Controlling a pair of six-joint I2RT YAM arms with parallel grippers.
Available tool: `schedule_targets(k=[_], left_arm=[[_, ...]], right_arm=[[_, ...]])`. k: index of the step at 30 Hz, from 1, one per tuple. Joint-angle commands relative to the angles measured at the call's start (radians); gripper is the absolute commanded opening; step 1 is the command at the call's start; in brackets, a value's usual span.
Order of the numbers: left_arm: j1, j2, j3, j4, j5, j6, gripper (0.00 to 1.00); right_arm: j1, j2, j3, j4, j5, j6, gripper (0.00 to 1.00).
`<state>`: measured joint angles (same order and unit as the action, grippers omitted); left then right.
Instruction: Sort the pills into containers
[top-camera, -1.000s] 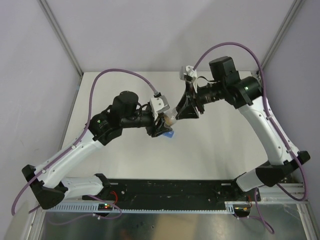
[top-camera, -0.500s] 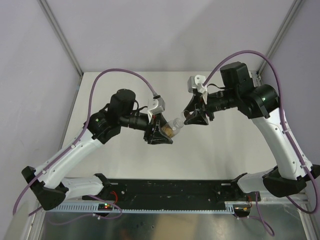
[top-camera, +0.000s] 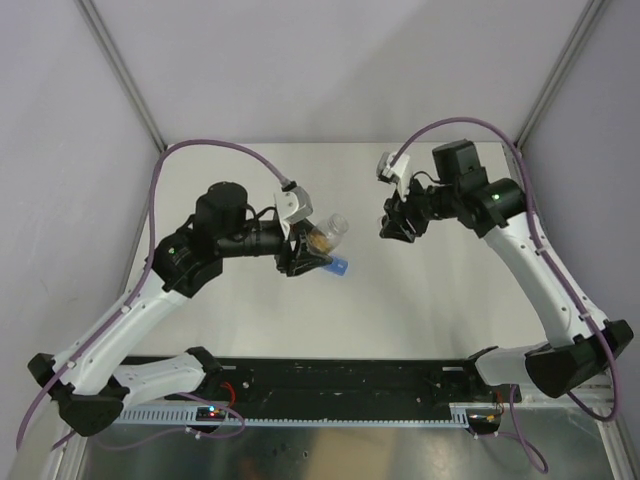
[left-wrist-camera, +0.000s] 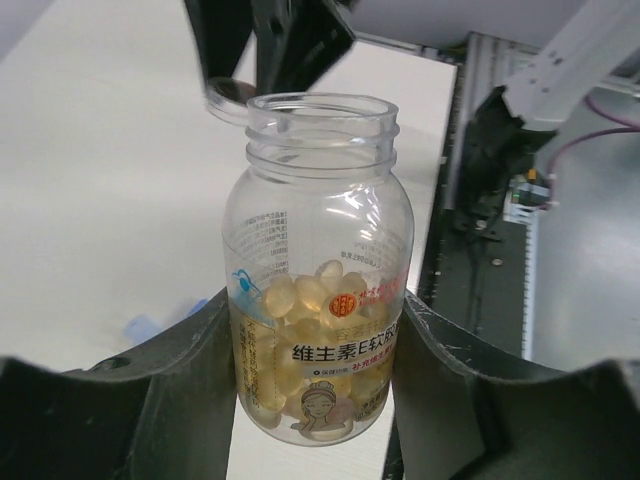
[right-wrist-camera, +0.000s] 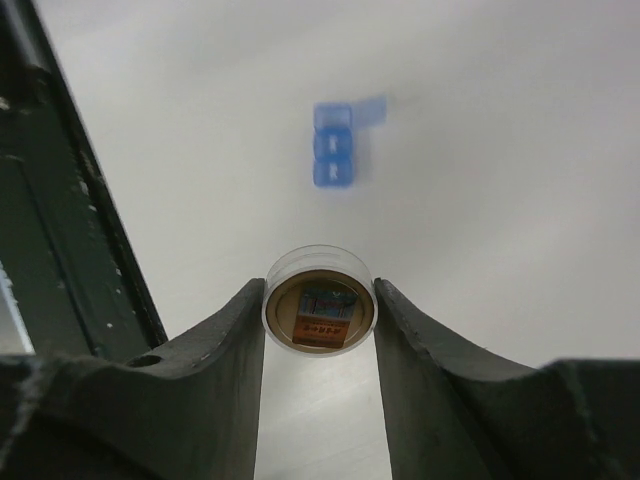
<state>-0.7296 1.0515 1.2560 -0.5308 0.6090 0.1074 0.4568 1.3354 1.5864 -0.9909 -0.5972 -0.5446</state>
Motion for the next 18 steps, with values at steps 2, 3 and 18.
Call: schedule_targets(k=[2,3,18], left_arm=[[0.016,-0.043,-0.017,0.029,-0.174,0.07,0.0],[0.016,-0.047,-0.022,0.029,-0.189,0.075,0.0],[0.019,-0.11,-0.079,0.03,-0.278,0.096,0.0]], right_arm=[[-0.012,0.023,-0.17,0.172,0.21,0.076,0.17],[-0.016,0.042,-0.2,0.19,0.241,0.082,0.17],[-0.083,0.409,-0.341,0.389,0.386,0.153,0.19]])
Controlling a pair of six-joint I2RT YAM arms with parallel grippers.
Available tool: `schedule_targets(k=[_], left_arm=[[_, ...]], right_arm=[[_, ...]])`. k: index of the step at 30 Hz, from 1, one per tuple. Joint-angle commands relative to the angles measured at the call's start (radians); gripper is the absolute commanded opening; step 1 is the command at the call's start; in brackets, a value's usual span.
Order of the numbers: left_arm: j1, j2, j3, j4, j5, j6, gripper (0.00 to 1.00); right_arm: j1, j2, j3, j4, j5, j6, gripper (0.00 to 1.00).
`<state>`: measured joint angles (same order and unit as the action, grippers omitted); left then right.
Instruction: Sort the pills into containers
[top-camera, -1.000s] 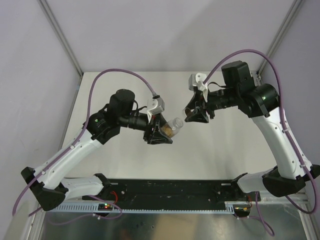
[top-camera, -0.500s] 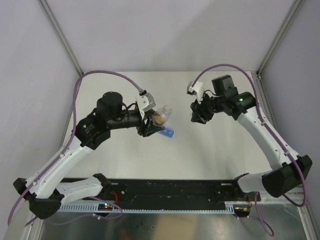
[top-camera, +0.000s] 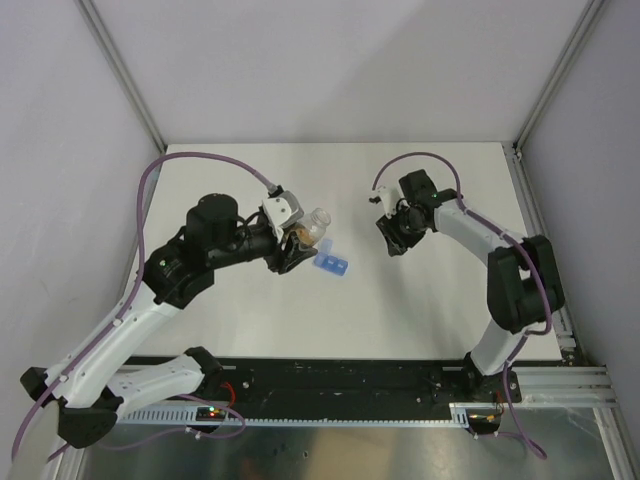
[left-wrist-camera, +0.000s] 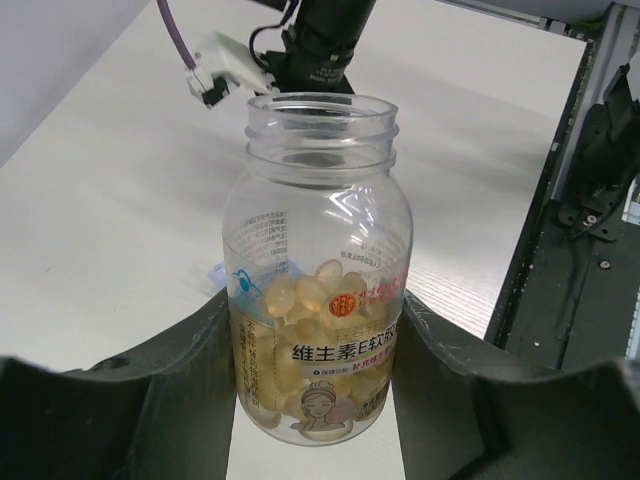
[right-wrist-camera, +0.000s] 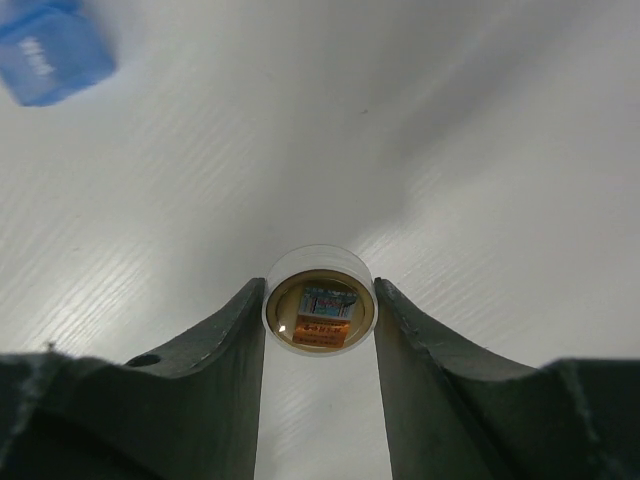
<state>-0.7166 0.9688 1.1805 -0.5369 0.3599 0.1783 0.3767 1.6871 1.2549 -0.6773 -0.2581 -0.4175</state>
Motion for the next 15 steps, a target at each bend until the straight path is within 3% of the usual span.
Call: schedule_targets(k=[1,15], left_arm=[[0.006,-0.028,-0.005,0.036,-0.03,0.024,0.0],[0.007,-0.022,-0.01,0.037,-0.025,0.024,0.0]], right_arm=[[-0.003,0.073,-0.012,0.082,0.05,0.029,0.2],[-0.006,0.176,-0.031,0.1,0.071,0.046,0.35]])
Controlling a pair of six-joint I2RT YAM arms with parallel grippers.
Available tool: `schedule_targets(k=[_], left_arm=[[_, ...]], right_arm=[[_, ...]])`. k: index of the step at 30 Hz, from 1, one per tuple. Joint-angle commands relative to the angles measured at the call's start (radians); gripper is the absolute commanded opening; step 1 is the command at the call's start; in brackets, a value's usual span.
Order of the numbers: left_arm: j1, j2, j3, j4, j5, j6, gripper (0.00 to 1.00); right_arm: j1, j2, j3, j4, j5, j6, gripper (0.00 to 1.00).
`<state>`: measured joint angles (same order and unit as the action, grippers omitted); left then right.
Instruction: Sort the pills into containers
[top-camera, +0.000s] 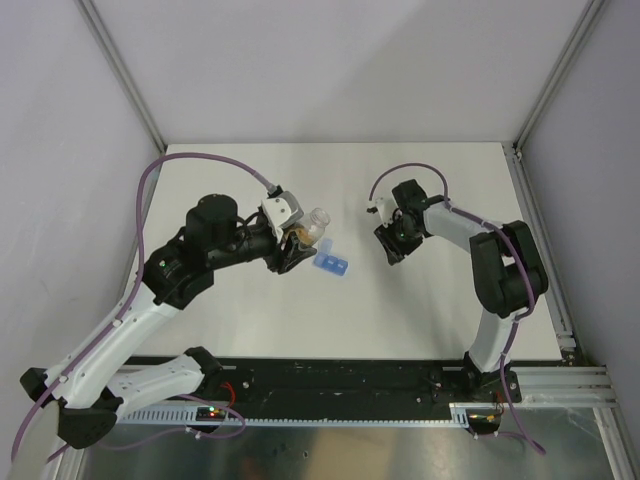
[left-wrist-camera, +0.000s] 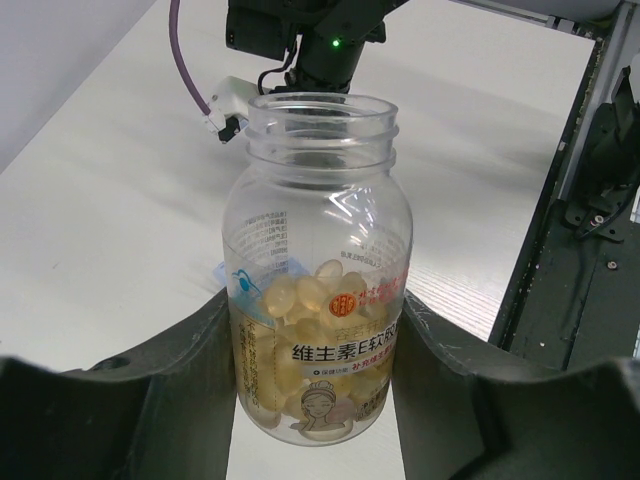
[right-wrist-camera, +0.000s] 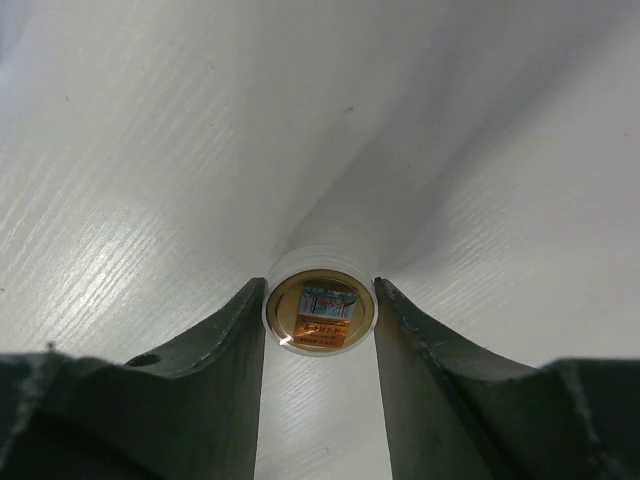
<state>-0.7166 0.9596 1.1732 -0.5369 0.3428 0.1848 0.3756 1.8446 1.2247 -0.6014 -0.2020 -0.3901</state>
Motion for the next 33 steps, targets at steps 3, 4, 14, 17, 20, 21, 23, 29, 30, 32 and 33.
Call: schedule_targets(k=[3,4,14,17,20,21,23,29,30,32,33], left_arm=[[0.007,-0.013,-0.004,0.037,-0.01,0.017,0.0],[0.008,-0.013,-0.004,0.037,-0.011,0.017,0.0],[0.007,-0.018,-0.006,0.035,-0.015,0.018,0.0],[0.007,-0.019,-0.008,0.036,-0.018,0.018,0.0],[0.008,-0.02,-0.013,0.036,-0.021,0.02,0.0],[0.008,-0.021,-0.014,0.037,-0.023,0.023,0.0],[0.007,-0.024,-0.018,0.036,-0.029,0.025,0.0],[0.008,-0.026,-0.028,0.036,-0.063,0.05,0.0],[0.008,-0.026,-0.032,0.036,-0.072,0.055,0.0],[0.008,-0.023,-0.037,0.036,-0.093,0.065,0.0],[0.008,-0.02,-0.039,0.036,-0.102,0.07,0.0]], right_arm=[[-0.003,0.022,-0.007,0.029,0.023,0.023,0.4],[-0.004,0.023,-0.009,0.03,0.025,0.025,0.42],[-0.003,0.025,-0.025,0.036,0.038,0.036,0.57],[-0.003,0.023,-0.026,0.037,0.041,0.039,0.59],[-0.003,0.018,-0.027,0.036,0.046,0.04,0.61],[-0.003,0.015,-0.027,0.036,0.046,0.04,0.61],[-0.003,-0.002,-0.026,0.038,0.049,0.039,0.61],[-0.002,-0.112,-0.017,0.03,0.053,0.026,0.64],[-0.001,-0.131,-0.011,0.023,0.056,0.025,0.65],[0.003,-0.176,0.005,0.012,0.06,0.025,0.72],[0.005,-0.201,0.015,0.006,0.063,0.024,0.76]])
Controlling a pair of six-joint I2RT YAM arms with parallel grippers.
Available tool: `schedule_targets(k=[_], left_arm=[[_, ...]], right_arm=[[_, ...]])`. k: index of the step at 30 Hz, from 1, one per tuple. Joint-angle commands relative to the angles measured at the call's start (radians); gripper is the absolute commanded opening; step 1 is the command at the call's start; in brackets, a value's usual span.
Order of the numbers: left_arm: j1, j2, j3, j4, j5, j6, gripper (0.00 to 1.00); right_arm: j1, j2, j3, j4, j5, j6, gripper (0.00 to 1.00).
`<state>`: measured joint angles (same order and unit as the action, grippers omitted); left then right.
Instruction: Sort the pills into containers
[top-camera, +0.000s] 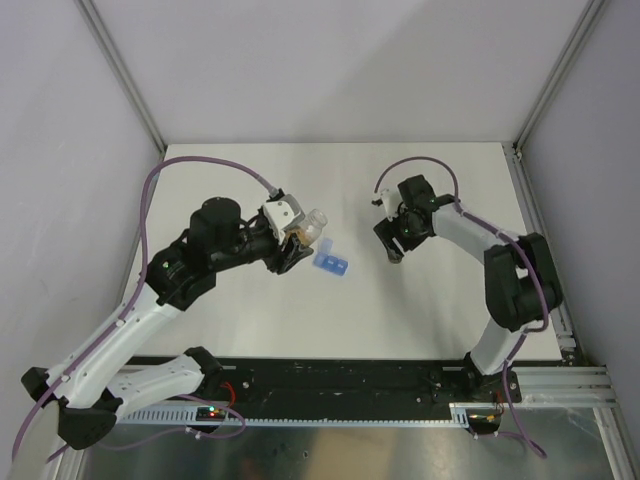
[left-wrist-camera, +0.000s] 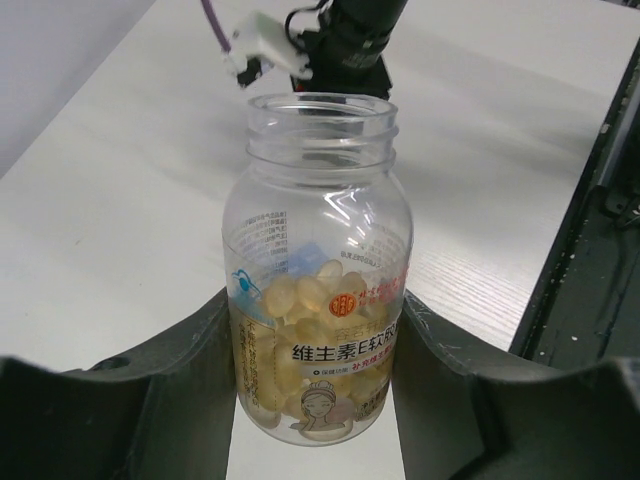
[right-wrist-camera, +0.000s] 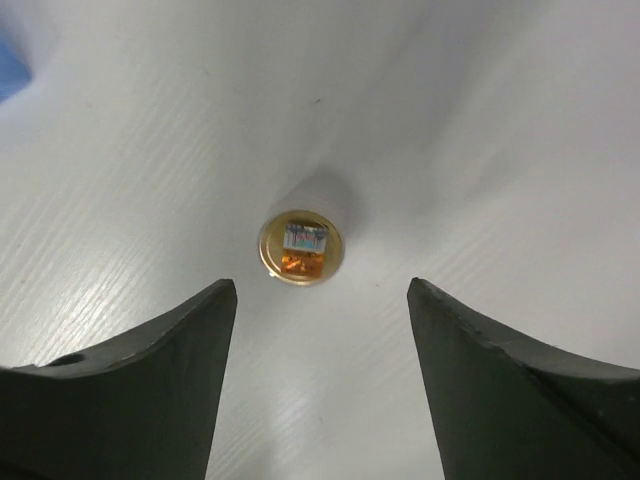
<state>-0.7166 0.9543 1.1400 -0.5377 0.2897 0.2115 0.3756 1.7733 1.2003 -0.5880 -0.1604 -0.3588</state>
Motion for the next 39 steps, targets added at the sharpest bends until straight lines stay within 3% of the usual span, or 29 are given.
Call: schedule_targets(k=[1,7,10,13,21,29,39], left_arm=[[0.009,-0.013,-0.01,0.035,-0.058,0.046,0.0],[0.017,0.0,-0.02,0.021,-0.081,0.055,0.0],[0.019,0.003,-0.019,0.018,-0.089,0.051,0.0],[0.023,0.003,-0.016,0.019,-0.095,0.049,0.0],[0.042,0.006,-0.019,0.019,-0.095,0.042,0.0],[0.062,0.0,-0.048,0.018,-0.106,0.033,0.0],[0.096,-0.034,-0.143,0.02,-0.1,0.027,0.0]], right_arm=[[0.009,-0.148,0.047,-0.013,0.025,-0.008,0.79],[0.046,-0.271,0.094,-0.018,0.054,-0.008,0.85],[0.069,-0.336,0.097,0.012,0.098,0.016,0.96],[0.087,-0.401,0.097,0.049,0.137,0.052,0.99],[0.093,-0.503,0.097,0.048,-0.015,0.102,0.99],[0.115,-0.476,0.116,-0.003,-0.154,0.116,1.0],[0.181,-0.366,0.116,-0.003,-0.122,0.097,0.99]])
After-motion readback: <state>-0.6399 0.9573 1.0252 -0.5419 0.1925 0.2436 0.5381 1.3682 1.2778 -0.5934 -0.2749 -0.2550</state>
